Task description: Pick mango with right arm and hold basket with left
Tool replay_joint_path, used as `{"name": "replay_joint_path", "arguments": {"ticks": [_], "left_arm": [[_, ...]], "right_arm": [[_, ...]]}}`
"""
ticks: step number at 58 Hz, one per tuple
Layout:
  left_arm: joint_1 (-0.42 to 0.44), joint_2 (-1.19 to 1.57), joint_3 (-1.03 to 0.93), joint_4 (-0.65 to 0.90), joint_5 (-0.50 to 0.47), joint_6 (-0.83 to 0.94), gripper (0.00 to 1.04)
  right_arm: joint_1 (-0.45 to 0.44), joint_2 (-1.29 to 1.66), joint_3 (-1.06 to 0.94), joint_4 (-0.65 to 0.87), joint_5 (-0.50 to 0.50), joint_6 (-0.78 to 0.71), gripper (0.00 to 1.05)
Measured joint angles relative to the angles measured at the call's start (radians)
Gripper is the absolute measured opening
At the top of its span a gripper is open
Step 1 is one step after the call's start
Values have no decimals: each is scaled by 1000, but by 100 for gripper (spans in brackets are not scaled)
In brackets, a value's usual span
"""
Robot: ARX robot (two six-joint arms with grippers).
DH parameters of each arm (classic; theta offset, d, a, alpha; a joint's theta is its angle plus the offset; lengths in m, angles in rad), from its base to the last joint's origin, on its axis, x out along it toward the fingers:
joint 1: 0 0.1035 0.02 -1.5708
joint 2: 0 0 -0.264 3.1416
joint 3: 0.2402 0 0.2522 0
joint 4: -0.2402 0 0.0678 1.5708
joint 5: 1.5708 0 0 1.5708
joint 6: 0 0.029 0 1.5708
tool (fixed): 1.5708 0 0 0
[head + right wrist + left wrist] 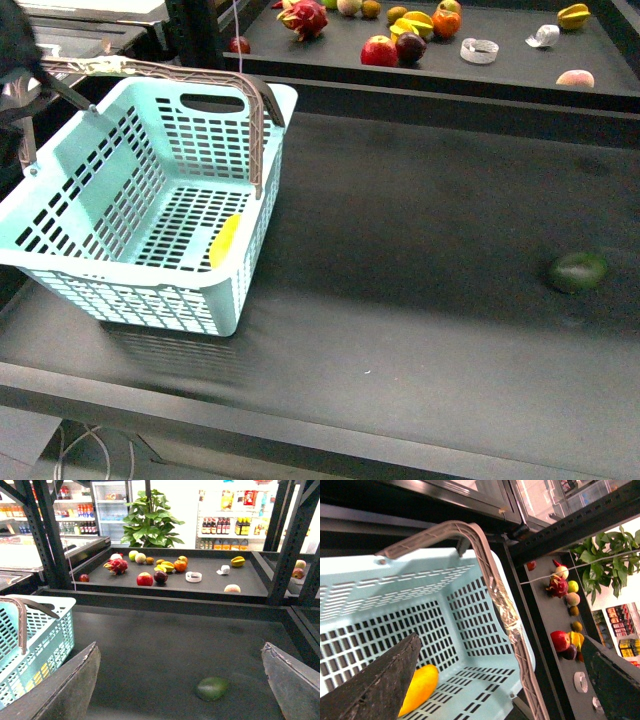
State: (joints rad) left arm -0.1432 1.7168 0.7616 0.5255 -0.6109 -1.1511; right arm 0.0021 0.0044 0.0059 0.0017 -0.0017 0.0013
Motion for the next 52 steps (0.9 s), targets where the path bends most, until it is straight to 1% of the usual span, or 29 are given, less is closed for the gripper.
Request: {"name": "replay_joint_path", "arguments": {"ticks": [12,14,18,20,31,32,34,35,36,37,38,39,40,41,43,44,46,48,49,52], "left_arm": [[110,-235,-269,6,-24,2,97],[126,-276,-306,-9,-43,0,97],[158,-396,-391,-92,-64,-7,97],[164,-431,-408,-122,-70,-6,97],[167,-441,-410,-126,-69,-4,97],[188,-422,-432,-52,24,71,94],[234,-380,-519,246,321,267,83],[243,-376,-549,320,402,349,79],[246,-388,-587,413,510,495,74],[245,-415,-609,483,587,597,68],[238,-451,-616,522,664,712,63],[235,-478,-618,530,687,799,59],[232,-502,-620,531,696,844,56],[231,-524,-624,530,697,909,52],[228,-561,-637,519,692,975,45],[226,-584,-649,503,687,1021,40],[222,-611,-665,480,681,1058,32],[190,-637,-679,454,634,1082,25],[176,-652,-685,442,625,1093,22],[152,-702,-698,407,619,1110,11]], "right_arm": [[0,0,0,0,0,0,96],[0,0,0,0,0,0,96],[0,0,0,0,0,0,96],[0,0,0,0,0,0,96],[0,0,0,0,0,0,96],[0,0,0,0,0,0,96],[0,0,0,0,0,0,96],[0,0,0,0,0,0,96],[0,0,0,0,1,0,96],[0,0,0,0,1,0,96],[-1,3,0,-1,0,0,96],[-1,3,0,-1,-1,0,96],[-1,3,0,-1,0,0,96],[-1,2,0,-1,-1,0,96],[-1,0,0,-1,0,0,96],[-1,0,0,-1,0,0,96],[-1,0,0,-1,1,0,96],[-1,0,0,-1,1,0,96],[-1,0,0,-1,1,0,96],[-1,0,0,-1,0,0,96]]}}
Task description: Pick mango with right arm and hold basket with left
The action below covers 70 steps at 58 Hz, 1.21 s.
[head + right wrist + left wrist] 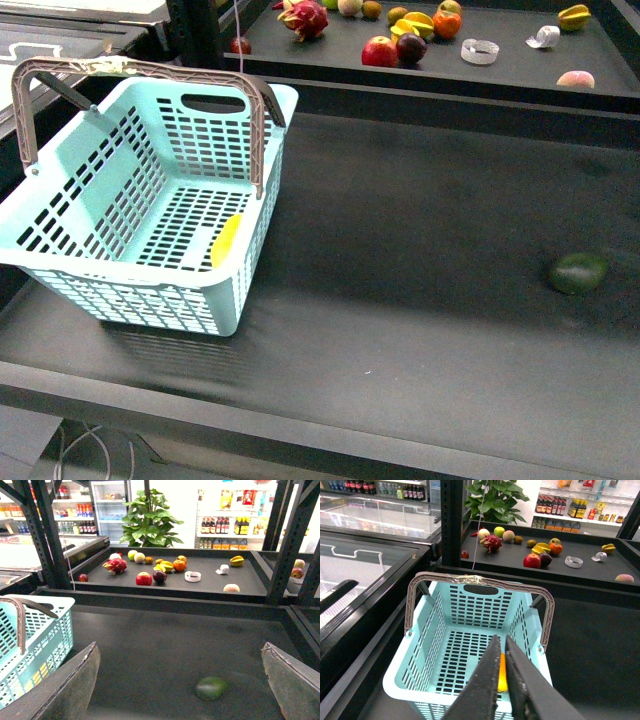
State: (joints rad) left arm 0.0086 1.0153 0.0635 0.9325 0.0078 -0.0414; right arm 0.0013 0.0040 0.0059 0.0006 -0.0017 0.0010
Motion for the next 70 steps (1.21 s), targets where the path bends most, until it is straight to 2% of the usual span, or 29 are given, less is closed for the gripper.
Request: {"name": "replay_joint_path", "arguments": {"ticks": [2,38,70], "left_arm": [[-6,-53,-11,-36,-2,11,2],[-8,-635,-43,-550,-8,34,2],[-8,-841,-44,-755,-8,34,2]], "right_arm": [[0,0,0,0,0,0,96],[0,0,0,0,0,0,96],[0,0,0,0,0,0,96]]}}
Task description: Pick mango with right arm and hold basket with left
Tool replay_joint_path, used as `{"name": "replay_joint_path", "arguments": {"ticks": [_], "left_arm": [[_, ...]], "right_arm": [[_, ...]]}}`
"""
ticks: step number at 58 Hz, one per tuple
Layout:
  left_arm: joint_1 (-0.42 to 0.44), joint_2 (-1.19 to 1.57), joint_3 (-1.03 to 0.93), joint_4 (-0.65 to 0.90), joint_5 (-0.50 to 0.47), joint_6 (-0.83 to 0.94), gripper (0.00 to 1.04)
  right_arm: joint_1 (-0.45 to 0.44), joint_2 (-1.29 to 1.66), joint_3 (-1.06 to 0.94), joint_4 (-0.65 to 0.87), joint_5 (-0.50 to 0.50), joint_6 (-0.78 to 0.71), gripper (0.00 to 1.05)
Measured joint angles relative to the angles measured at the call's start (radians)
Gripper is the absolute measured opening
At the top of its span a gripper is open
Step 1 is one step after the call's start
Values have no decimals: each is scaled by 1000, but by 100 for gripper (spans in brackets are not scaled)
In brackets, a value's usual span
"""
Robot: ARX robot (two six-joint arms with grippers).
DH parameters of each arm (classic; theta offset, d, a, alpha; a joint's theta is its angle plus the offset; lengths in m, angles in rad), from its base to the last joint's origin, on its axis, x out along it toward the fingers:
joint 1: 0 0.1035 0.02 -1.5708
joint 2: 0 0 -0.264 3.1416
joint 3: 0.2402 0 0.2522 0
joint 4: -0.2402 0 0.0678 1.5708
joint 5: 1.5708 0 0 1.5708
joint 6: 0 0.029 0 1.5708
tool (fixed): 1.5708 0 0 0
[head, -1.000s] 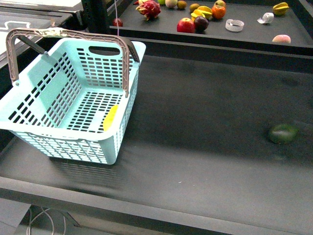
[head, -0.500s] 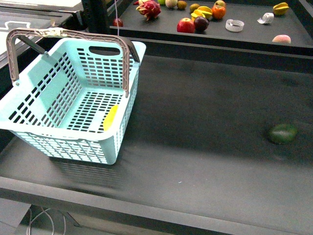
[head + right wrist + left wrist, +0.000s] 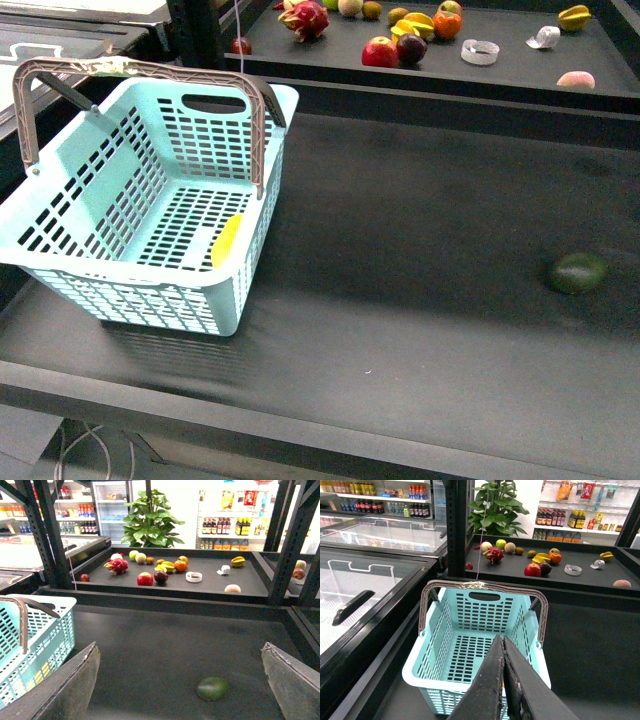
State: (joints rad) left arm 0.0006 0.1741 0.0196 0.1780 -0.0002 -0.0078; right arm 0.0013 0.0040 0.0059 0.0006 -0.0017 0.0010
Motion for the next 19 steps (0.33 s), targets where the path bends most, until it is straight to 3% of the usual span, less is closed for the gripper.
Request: {"name": "replay_joint_path", "arguments": {"ticks": [5,19], "left_arm": [[0,-124,0,-156,0,0,2],[0,-169,0,-175,0,0,2]], "right_arm": [[0,0,0,0,0,0,96],[0,0,0,0,0,0,96]]}}
